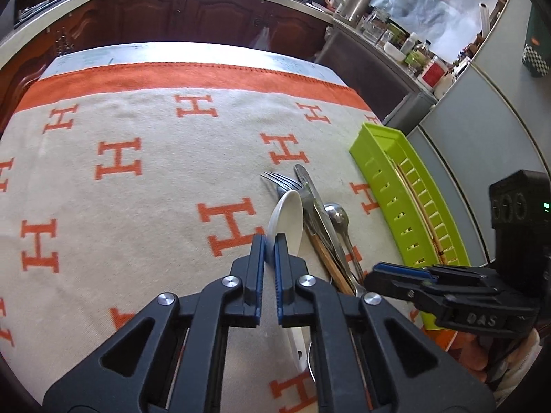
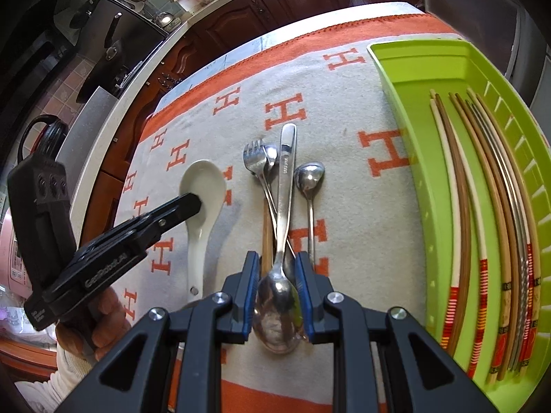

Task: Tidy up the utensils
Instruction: 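Grasp the white ceramic spoon with the left tool while the right tool grasps the metal knife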

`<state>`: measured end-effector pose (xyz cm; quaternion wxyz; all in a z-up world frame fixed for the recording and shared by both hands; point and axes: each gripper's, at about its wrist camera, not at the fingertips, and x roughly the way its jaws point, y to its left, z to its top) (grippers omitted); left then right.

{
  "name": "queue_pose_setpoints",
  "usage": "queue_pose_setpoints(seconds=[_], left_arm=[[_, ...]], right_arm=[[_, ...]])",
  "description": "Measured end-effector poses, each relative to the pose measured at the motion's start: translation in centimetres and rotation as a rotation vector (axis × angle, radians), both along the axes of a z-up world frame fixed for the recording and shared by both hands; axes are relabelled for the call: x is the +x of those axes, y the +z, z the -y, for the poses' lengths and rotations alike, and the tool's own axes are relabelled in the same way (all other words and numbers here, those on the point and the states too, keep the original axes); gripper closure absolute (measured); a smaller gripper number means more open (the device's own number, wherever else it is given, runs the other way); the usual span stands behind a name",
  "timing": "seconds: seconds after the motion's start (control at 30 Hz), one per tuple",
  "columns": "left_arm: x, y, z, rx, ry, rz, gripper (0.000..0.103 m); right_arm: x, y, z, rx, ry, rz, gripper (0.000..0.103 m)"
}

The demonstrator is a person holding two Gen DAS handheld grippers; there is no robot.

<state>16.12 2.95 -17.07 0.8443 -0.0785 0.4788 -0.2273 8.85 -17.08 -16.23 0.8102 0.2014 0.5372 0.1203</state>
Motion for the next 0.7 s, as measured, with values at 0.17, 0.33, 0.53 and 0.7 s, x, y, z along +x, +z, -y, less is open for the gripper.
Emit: queue_pose_setpoints(seconds=[0.17,0.33,0.53,0.7], left_arm=[[-1.2,1.2,-1.3,-0.020,0.011,0.013,0.100],[-2.2,1.7,-2.4,-0.045,0.027,0.013,0.100],[-2.6,1.9,-3.2,-0.074,0.043,0.000,0.100],[-3.0,2.3,-3.3,-0.080,0.038,0.005,0.100]], right_arm=[[2.2,-0.6,0.4,0.043,-0.026,-0.009,0.081],[4.0,-2.1,0.9,0.103,-0.042,-0.074,0.082],[4.7,-3.0,0.6,0.125,-0.039,-0.099,0.094],[4.0,-2.2,0.0,0.069,-0.034,-0.051,0.101]])
